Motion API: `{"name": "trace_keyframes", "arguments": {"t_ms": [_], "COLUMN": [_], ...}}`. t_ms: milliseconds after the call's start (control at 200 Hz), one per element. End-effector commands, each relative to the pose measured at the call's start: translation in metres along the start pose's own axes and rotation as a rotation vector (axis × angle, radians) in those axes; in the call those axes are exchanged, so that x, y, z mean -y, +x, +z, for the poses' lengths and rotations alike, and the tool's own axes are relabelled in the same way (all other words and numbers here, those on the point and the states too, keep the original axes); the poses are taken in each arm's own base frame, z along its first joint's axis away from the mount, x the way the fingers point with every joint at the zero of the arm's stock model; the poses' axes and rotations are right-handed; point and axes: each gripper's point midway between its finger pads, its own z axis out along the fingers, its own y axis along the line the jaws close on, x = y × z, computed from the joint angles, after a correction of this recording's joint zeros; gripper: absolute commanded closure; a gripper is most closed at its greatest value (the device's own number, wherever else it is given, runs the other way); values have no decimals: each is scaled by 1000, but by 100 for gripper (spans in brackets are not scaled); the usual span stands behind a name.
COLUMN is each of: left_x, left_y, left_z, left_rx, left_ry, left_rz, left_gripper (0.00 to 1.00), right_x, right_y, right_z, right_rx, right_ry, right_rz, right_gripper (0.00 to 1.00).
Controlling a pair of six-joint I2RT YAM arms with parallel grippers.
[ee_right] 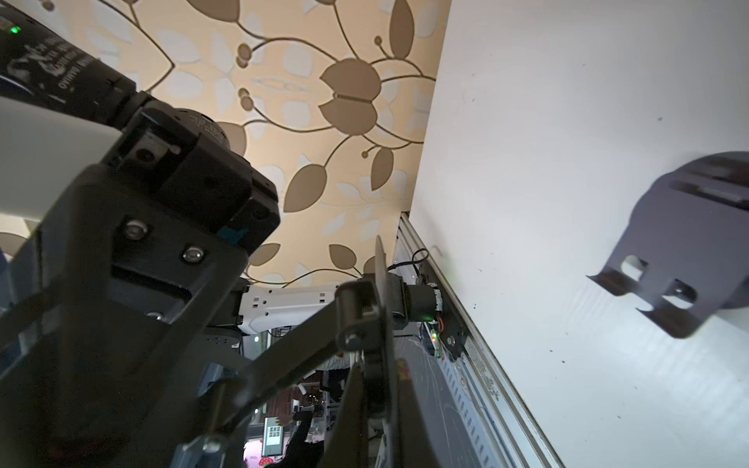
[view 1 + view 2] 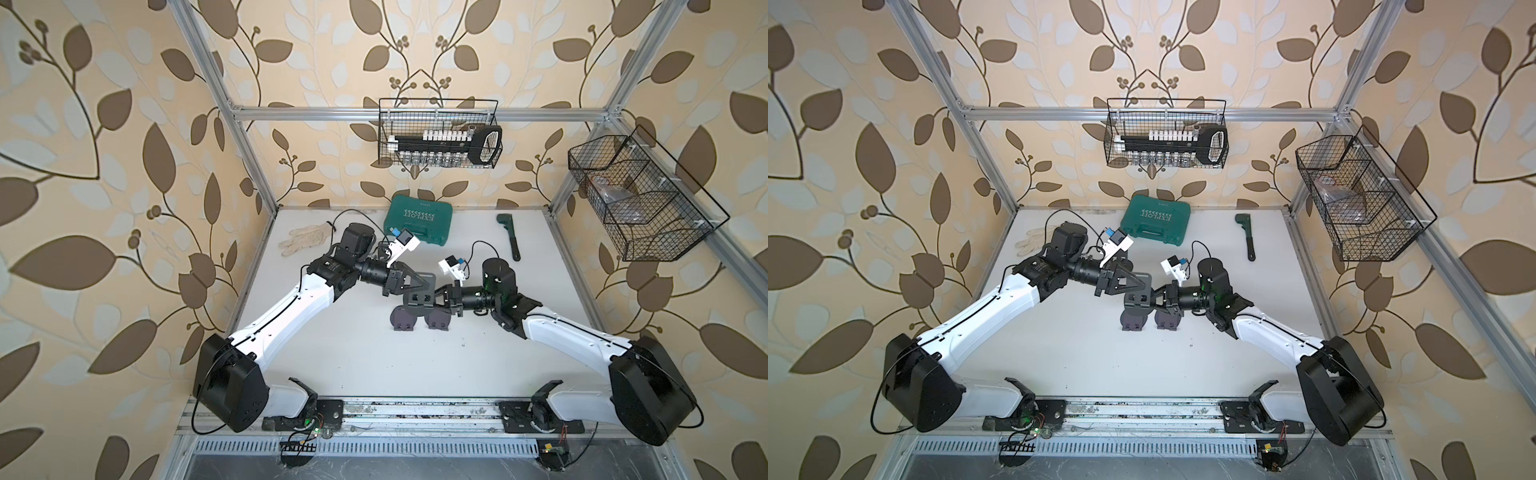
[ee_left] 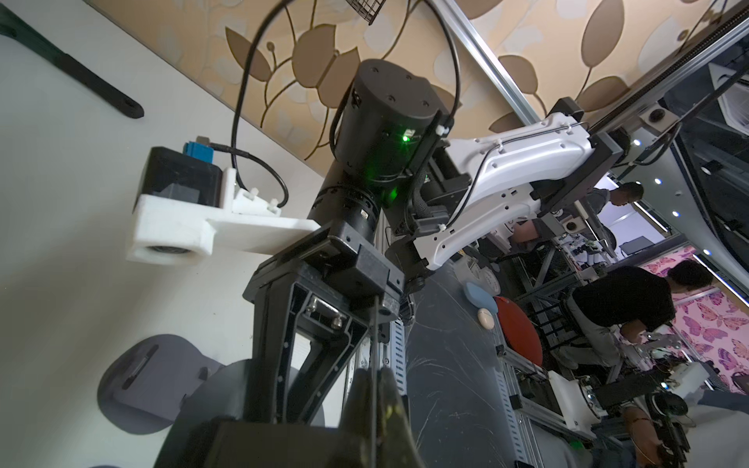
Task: Open the phone stand
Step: Adjust the phone stand, then place the phone stand at the center of the board.
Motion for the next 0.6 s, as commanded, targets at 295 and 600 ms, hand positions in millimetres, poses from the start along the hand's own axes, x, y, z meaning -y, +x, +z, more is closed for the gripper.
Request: {"name": "trace_keyframes", "arguments": {"t_ms": [295,600], "left_x": [-79,-188], "left_y": [-4,-8], "left_z": [58,92], "left_rx": [-115,-159], "left_ry": [-55,-115], "left_rz": [99,99], "left_gripper": [100,100], "right_x": [49,70], "right_y": [-43,-57], "right_z": [-106,-125], "right_rx": [259,341], "right_ry": [295,400], "right_rz": [75,78], "right_gripper": [76,75]}}
